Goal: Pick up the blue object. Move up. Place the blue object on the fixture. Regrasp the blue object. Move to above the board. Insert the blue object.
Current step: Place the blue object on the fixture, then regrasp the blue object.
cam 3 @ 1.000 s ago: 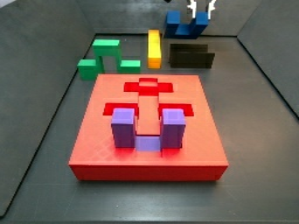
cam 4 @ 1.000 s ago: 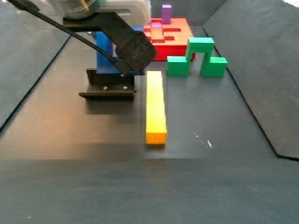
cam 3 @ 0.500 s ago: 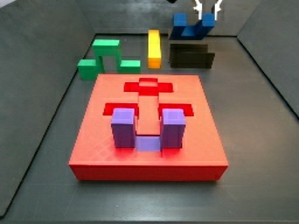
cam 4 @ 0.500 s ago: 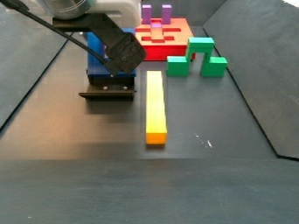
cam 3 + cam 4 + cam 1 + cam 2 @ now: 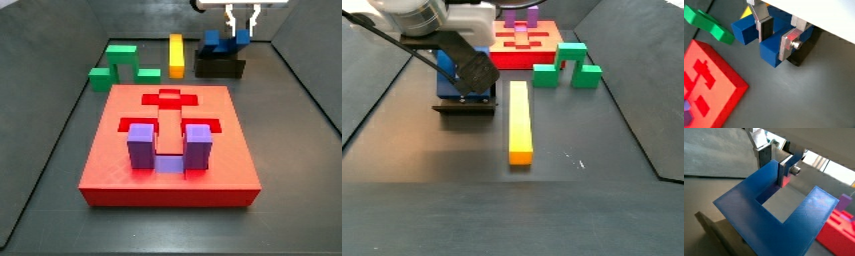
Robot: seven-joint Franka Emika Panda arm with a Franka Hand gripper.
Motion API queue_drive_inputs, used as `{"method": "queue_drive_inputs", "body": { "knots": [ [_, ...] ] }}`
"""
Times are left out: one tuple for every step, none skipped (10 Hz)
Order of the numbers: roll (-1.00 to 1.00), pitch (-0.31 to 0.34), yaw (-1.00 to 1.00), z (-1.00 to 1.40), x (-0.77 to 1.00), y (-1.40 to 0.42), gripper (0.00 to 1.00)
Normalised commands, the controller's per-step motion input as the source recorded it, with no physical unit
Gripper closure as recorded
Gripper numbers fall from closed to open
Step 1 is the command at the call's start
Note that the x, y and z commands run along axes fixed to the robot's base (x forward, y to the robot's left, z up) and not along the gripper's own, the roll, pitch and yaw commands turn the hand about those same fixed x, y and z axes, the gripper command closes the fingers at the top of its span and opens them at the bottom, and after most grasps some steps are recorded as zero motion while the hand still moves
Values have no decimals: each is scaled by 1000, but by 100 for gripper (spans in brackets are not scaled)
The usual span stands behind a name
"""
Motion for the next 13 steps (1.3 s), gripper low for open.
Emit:
{"method": "queue_drive_inputs", "body": {
  "knots": [
    [240, 20, -54, -260, 314, -26, 100],
    [123, 106, -26, -34, 220, 0, 100],
    [26, 63, 0, 20, 0, 0, 100],
    [-6, 0, 0, 0, 0, 0, 100],
    [14, 0, -126, -226, -43, 0, 100],
    [0, 0, -220, -266, -200, 0, 100],
    [0, 0, -217, -151, -151, 0, 100],
    [-9, 0, 0, 0, 0, 0, 100],
    [0, 0, 0, 0, 0, 0, 100],
    [0, 0, 0, 0, 0, 0, 0],
    [0, 0, 0, 0, 0, 26, 0],
    [543, -189, -120, 294, -266, -226, 0],
    [294, -37, -149, 894, 31, -134, 0]
  ]
}}
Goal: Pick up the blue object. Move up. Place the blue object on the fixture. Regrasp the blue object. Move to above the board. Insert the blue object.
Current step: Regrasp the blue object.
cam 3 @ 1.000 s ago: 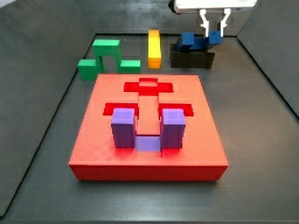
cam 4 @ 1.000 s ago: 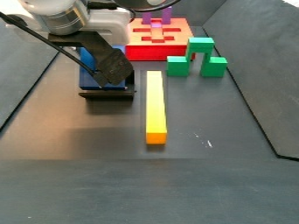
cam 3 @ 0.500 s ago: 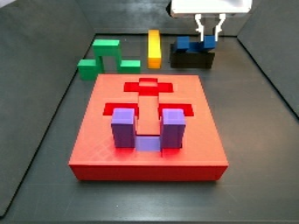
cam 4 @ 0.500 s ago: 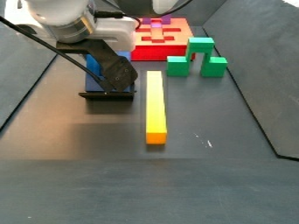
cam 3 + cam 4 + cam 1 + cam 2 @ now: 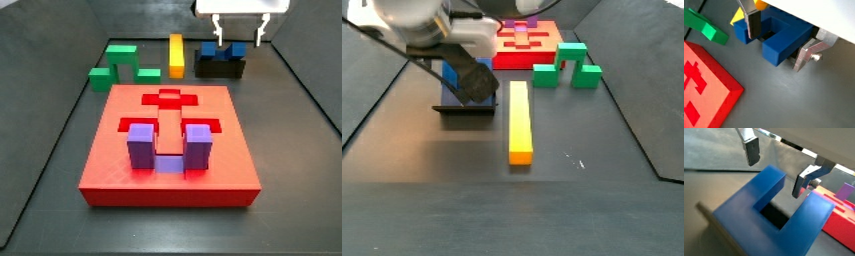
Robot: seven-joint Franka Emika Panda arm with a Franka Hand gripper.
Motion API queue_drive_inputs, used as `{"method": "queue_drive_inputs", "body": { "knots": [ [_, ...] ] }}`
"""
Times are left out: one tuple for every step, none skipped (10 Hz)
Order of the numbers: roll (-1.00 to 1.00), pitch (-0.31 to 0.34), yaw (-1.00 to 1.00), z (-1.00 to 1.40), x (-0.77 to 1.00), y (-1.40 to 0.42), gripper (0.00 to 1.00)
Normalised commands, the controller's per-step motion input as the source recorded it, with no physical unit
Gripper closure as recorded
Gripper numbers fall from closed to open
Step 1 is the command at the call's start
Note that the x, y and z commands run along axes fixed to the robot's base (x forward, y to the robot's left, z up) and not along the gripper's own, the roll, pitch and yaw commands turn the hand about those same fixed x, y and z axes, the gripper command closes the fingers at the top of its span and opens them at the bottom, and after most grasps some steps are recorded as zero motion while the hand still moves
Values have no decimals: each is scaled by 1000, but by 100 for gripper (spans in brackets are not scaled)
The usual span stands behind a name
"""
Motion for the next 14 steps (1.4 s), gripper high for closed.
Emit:
{"method": "queue_drive_inputs", "body": {
  "knots": [
    [534, -14, -234, 777, 106, -186, 0],
    [837, -29, -183, 666, 0, -223, 0],
    [969, 0, -49, 597, 154, -146, 0],
    [1000, 0, 0, 520, 254, -169, 0],
    [1000, 11, 0, 434, 297, -183, 0],
    [1000, 54, 0, 343, 291, -203, 0],
    [1000, 91, 0, 291, 254, -246, 0],
    [1000, 163, 0, 286, 309, -189, 0],
    [1000, 257, 40, 186, 371, -197, 0],
    [1000, 274, 51, 114, 363, -160, 0],
    [1000, 277, 57, 31, 346, -149, 0],
    [1000, 286, 86, 26, 303, -140, 0],
    [1000, 309, 111, 14, 240, -163, 0],
    [1000, 306, 160, 0, 194, -171, 0]
  ]
}}
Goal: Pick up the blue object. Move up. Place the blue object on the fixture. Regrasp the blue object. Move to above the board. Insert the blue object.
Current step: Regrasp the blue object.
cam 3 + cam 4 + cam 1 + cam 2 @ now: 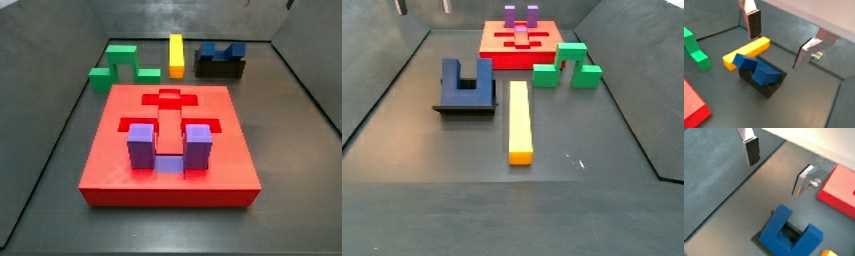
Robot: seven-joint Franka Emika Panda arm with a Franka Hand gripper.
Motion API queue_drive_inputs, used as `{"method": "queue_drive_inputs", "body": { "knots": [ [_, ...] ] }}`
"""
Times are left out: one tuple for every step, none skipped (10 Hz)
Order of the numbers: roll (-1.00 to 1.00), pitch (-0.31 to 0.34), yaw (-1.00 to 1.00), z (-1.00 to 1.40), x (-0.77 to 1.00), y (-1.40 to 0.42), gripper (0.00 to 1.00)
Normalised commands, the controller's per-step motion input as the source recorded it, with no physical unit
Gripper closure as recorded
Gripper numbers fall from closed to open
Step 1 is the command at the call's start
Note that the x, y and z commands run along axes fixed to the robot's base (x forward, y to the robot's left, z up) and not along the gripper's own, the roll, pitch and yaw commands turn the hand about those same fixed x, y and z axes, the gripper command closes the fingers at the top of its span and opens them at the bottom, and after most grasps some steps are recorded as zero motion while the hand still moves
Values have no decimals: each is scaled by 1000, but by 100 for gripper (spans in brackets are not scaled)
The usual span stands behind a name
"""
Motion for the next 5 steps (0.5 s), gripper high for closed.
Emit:
{"method": "queue_drive_inputs", "body": {
  "knots": [
    [1000, 300, 174, 0, 183, -177, 0],
    [1000, 280, 191, 0, 174, -177, 0],
    [1000, 269, 206, 0, 163, -189, 0],
    [1000, 260, 211, 0, 126, -206, 0],
    [1000, 263, 206, 0, 117, -211, 0]
  ]
}}
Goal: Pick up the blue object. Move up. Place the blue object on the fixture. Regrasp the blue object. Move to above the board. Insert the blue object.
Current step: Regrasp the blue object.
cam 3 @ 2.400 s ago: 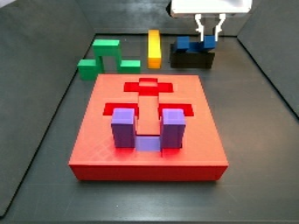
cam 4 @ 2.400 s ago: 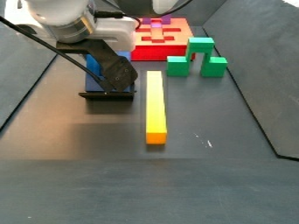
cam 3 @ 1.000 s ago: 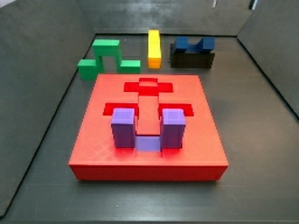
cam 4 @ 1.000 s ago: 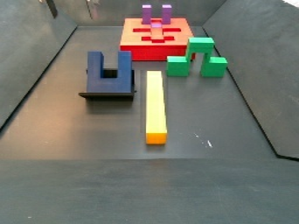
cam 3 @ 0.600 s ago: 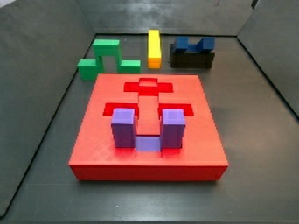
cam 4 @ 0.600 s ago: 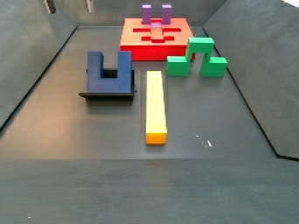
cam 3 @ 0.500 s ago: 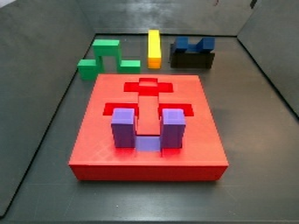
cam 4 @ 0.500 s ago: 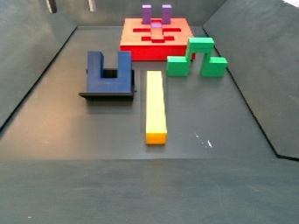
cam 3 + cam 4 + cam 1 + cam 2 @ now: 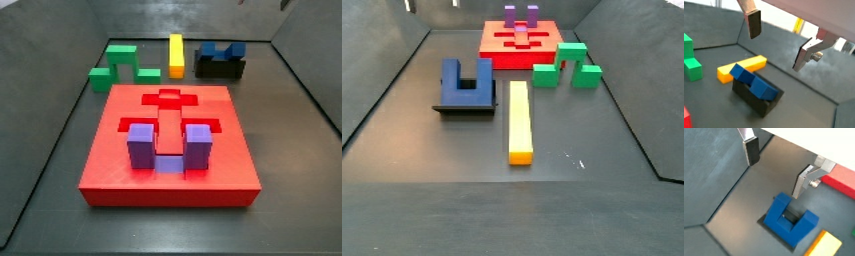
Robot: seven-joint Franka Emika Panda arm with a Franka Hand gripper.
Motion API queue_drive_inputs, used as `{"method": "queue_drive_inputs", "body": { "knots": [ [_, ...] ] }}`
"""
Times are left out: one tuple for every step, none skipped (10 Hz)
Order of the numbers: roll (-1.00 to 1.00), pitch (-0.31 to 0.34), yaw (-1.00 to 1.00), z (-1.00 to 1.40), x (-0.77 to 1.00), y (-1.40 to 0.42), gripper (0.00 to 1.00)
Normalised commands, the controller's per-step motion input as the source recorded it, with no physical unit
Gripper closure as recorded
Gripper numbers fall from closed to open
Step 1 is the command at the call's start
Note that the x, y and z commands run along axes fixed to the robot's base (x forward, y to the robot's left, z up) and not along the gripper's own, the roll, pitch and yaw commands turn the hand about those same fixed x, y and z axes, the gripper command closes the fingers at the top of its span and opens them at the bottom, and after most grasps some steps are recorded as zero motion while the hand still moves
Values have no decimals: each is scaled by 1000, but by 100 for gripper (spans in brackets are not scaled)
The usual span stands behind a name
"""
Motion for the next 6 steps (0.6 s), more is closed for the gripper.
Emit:
{"method": "queue_drive_inputs", "body": {
  "knots": [
    [1000, 263, 194, 0, 140, -211, 0],
    [1000, 249, 189, 0, 169, -229, 0],
    [1000, 226, 197, -20, 186, -246, 0],
    [1000, 220, 197, -26, 183, -249, 0],
    [1000, 220, 197, -31, 189, -251, 0],
    [1000, 223, 203, -31, 180, -257, 0]
  ]
}}
